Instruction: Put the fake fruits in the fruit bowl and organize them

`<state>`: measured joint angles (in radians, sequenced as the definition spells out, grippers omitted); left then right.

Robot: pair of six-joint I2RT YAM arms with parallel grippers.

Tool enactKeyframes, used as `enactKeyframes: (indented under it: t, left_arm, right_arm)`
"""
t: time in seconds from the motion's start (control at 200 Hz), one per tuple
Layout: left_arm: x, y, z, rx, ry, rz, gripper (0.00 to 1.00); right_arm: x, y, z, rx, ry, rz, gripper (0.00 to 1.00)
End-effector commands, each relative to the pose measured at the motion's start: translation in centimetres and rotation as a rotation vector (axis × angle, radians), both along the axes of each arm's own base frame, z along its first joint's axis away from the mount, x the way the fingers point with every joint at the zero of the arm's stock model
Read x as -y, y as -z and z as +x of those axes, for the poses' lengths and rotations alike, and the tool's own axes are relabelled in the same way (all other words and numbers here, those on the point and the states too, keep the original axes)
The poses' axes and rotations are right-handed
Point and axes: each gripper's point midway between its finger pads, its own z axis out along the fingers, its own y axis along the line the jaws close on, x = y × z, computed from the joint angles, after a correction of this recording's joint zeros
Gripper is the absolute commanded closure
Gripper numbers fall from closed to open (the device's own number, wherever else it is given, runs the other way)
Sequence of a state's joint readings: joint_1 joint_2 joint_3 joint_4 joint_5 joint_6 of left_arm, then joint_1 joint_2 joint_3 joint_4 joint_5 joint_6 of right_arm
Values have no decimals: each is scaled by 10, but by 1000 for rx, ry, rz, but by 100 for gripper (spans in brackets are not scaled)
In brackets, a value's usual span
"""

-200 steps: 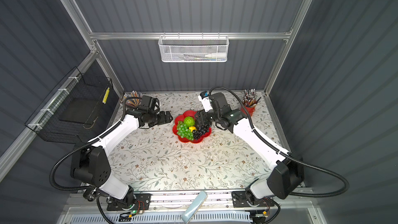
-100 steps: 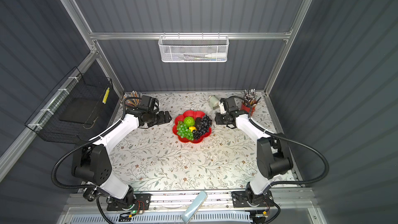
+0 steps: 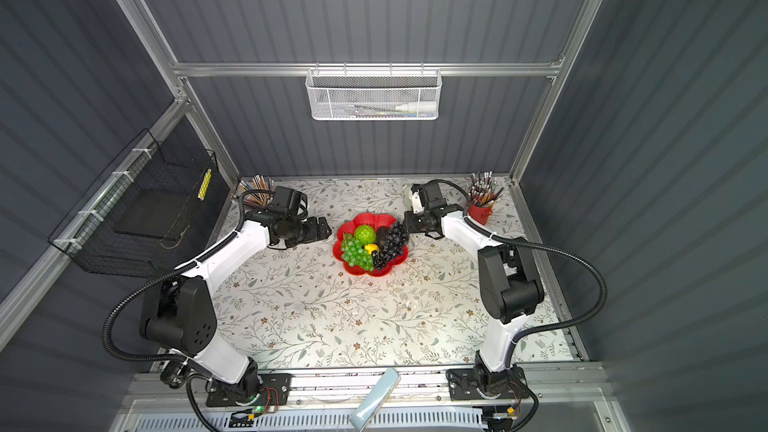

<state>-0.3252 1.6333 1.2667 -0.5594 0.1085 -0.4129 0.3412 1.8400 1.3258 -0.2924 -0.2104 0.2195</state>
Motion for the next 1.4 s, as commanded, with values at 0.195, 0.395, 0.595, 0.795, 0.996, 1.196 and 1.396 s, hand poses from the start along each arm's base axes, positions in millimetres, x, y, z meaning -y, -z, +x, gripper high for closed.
enactKeyframes:
  t: [0.195, 0.395, 0.595, 0.795, 0.996, 1.196, 1.396]
  left_arm:
    - [0, 7, -2, -28, 4, -9, 8]
    - [-1, 7, -2, -25, 3, -4, 8]
    - [0, 8, -1, -27, 4, -6, 8]
    - [1, 8, 0, -32, 7, -6, 7]
    - [2, -6, 5, -6, 11, -13, 5]
    - [-8, -22, 6, 33, -9, 12, 0]
    - [-50, -36, 30, 140, -60, 85, 0]
  right_arm:
    - [-36, 7, 3, -28, -70, 53, 68]
    - [-52, 6, 3, -27, -102, 67, 69]
    - [-53, 0, 5, -9, -105, 49, 69]
    - [-47, -20, 11, 38, -110, 12, 56]
    - [-28, -62, 16, 120, -95, -26, 47]
    - [-6, -112, -7, 200, -64, -23, 37]
    - [50, -140, -39, 291, 62, -67, 1]
